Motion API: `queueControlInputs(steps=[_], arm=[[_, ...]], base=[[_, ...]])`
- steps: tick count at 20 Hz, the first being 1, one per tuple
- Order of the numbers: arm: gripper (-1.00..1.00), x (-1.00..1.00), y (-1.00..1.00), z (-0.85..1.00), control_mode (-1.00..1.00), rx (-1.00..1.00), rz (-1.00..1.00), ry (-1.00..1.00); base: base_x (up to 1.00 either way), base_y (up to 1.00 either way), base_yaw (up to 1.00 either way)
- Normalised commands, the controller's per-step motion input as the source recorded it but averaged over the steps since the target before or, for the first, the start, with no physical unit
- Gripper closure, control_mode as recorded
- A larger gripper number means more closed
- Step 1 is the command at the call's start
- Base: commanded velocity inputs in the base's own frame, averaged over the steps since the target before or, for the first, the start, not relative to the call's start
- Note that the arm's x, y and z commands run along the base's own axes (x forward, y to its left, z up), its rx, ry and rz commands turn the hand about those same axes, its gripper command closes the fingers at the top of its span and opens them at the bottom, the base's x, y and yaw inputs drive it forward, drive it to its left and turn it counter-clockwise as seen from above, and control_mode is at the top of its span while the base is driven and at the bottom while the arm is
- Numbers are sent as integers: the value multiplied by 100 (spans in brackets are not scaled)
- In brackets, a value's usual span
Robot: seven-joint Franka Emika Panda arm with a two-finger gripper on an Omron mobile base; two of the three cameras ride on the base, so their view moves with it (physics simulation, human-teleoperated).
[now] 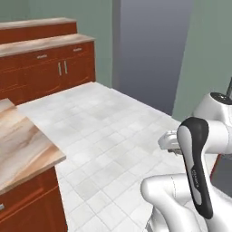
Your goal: Open the fridge, remove the banana, broccoli, and fish, and place them on any counter.
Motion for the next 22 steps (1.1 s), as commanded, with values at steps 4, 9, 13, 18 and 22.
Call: queueControlInputs(steps=[4,9,13,18,22], arm=[[100,0,0,0,100,0,0,0],[100,0,0,0,100,0,0,0],[100,0,0,0,100,0,0,0],[100,0,0,0,100,0,0,0],[100,0,0,0,100,0,0,0]], base=[[-28,58,75],[11,57,61],[95,16,33],[100,0,18],[76,14,16]])
